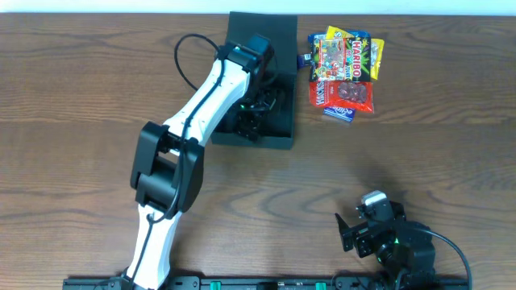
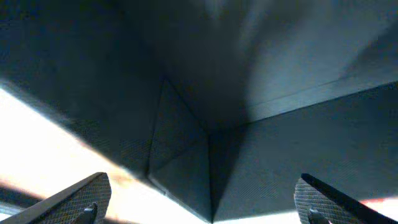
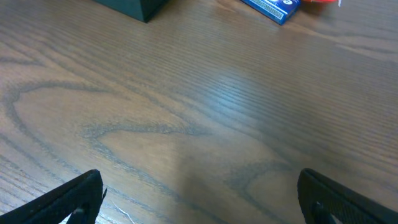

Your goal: Pack container

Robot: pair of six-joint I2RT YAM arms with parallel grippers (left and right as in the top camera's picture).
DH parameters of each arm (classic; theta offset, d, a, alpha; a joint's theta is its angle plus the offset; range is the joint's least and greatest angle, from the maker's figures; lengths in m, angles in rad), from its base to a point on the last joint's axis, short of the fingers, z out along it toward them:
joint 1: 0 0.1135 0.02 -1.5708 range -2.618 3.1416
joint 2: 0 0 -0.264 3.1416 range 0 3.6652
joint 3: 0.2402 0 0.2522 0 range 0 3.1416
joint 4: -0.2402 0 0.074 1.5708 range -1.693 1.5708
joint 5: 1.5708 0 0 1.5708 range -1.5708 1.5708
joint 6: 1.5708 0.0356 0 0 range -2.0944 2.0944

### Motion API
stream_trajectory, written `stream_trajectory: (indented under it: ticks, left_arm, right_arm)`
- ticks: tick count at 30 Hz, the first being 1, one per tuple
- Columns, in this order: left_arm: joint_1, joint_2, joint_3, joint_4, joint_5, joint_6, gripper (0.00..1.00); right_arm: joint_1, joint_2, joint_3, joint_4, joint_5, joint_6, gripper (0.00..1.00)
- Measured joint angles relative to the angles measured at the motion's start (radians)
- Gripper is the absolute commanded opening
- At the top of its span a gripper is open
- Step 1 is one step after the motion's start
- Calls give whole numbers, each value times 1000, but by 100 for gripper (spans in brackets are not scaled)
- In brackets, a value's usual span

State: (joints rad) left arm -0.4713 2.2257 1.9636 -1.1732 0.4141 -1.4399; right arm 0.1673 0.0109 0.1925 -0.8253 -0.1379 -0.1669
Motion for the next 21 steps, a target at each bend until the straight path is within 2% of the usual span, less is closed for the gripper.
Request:
stream_trajectory:
  ticks: [5,9,11,14,19,21]
  left_arm:
    - [0,-156,0,11,-201,138,95]
    - [-1,-282,0,11,-425,376,95]
    - [-1,-304,0,11,-530,544,96]
    - [-1,-266,1,11,-634,811,95]
    - [-1,-140,1,12,-691,1049,97]
    - [0,-78,0,13,-702,1109,100]
  right_arm:
    - [0,0,0,0,0,0,99]
    - [0,0,0,0,0,0,99]
    - [0,0,0,0,0,0,99]
    - [0,0,0,0,0,0,99]
    - [0,0,0,0,0,0,99]
    - [0,0,0,0,0,0,99]
